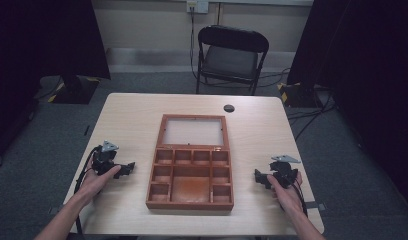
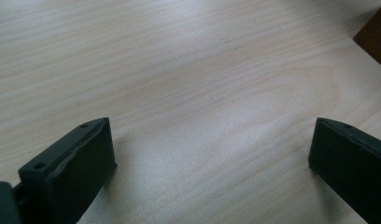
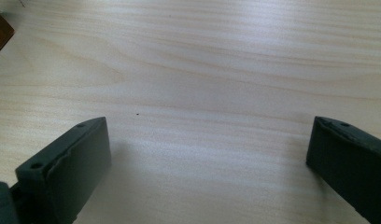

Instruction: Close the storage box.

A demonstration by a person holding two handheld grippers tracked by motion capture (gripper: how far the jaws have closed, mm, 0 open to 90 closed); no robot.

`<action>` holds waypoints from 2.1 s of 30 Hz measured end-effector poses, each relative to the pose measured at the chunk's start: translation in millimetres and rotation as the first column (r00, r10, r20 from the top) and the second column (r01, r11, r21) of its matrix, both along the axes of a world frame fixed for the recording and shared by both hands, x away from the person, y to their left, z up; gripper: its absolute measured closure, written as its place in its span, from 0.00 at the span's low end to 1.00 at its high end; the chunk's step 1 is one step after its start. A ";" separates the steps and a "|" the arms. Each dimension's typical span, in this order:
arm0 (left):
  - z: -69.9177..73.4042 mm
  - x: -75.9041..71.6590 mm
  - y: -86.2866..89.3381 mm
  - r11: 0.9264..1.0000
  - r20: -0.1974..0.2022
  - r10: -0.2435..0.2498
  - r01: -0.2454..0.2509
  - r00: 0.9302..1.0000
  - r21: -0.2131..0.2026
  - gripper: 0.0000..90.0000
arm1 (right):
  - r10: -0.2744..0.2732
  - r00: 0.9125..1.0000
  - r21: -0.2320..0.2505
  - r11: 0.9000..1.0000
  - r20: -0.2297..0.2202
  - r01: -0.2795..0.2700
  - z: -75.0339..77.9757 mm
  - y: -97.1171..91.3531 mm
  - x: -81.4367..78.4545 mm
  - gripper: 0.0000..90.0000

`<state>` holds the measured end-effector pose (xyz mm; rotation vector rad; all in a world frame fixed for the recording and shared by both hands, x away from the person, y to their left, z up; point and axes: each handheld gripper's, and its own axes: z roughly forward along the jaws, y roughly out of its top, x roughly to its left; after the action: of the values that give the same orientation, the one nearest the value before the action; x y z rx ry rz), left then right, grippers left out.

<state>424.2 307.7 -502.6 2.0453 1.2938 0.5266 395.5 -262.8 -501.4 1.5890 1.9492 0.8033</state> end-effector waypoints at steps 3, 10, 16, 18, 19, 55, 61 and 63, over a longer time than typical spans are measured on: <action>2.2 0.1 0.2 1.000 -0.012 -0.003 0.003 1.000 0.016 0.02 | 0.001 1.000 0.000 1.000 0.000 -0.001 0.0 0.0 0.0 0.00; 6.4 -1.6 -1.5 1.000 -0.019 0.009 -0.009 1.000 0.007 0.15 | 0.007 1.000 0.000 1.000 0.012 -0.007 3.7 7.1 -2.0 0.15; 8.8 1.3 0.1 1.000 -0.038 -0.002 0.001 0.999 -0.009 0.18 | -0.006 1.000 0.035 0.999 0.010 0.005 9.0 4.1 -0.5 0.16; 9.6 1.7 -0.3 1.000 -0.046 -0.008 0.007 0.999 -0.022 0.18 | -0.002 1.000 0.035 0.999 0.014 0.001 10.5 4.3 -0.3 0.17; 10.3 1.5 -0.8 1.000 -0.051 -0.011 0.010 0.999 -0.023 0.18 | 0.023 1.000 0.039 0.999 0.018 -0.024 12.8 6.1 -0.6 0.16; 71.2 56.1 -41.7 0.985 0.035 -0.050 0.055 0.998 -0.165 0.19 | 0.226 0.967 0.134 0.961 0.115 -0.240 97.4 56.8 68.4 0.16; 69.5 70.0 -56.4 0.981 0.024 -0.057 0.061 0.998 -0.186 0.20 | 0.275 0.957 0.127 0.950 0.095 -0.285 94.4 77.2 81.9 0.19; 65.6 70.6 -61.7 0.980 0.019 -0.076 0.078 0.997 -0.185 0.19 | 0.288 0.953 0.138 0.944 0.094 -0.299 88.0 82.9 84.6 0.20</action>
<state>494.9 246.1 -437.0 1.9258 1.2040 0.3686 480.1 -179.9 -413.4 1.3432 2.1450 1.1368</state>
